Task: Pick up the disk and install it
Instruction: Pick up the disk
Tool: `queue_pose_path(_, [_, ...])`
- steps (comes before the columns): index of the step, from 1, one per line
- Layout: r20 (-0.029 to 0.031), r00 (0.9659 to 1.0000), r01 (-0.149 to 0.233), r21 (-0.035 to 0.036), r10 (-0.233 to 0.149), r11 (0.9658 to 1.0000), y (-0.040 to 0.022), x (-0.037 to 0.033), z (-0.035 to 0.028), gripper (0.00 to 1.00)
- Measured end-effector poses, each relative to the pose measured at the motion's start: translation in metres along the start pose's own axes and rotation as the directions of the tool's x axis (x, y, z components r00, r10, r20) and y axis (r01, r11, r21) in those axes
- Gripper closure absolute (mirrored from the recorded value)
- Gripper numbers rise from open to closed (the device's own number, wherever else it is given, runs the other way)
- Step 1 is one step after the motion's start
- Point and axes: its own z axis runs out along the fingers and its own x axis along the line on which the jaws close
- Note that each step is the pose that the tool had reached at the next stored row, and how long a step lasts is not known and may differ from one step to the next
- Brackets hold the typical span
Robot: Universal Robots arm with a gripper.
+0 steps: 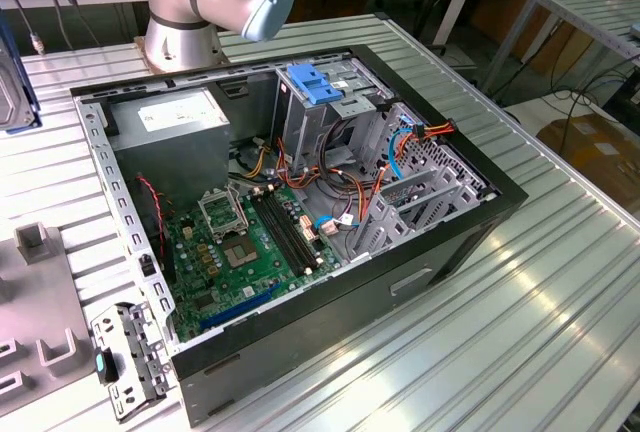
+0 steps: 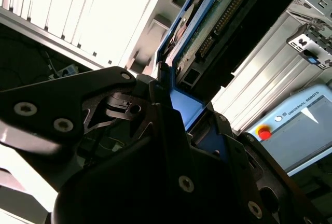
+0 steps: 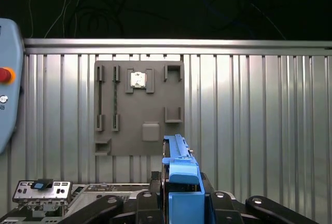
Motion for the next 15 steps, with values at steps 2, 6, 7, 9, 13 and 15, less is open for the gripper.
queue_pose_path(2, [0.0, 1.0, 0.0, -0.0001, 0.0, 1.0, -0.0014, 0.0, -0.0001, 0.63])
queue_pose_path(6, [0.0, 1.0, 0.0, 0.0, 0.0, 1.0, -0.0036, 0.0, -0.0001, 0.63])
queue_pose_path(7, [0.0, 1.0, 0.0, -0.0001, 0.0, 1.0, -0.0041, 0.0, -0.0001, 0.63])
queue_pose_path(9, [0.0, 1.0, 0.0, -0.0001, 0.0, 1.0, -0.0052, 0.0, -0.0002, 0.63])
queue_pose_path(13, [0.0, 1.0, 0.0, 0.0001, 0.0, 1.0, -0.0074, 0.0, -0.0002, 0.63])
queue_pose_path(15, [0.0, 1.0, 0.0, 0.0, 0.0, 1.0, -0.0088, 0.0, -0.0003, 0.63])
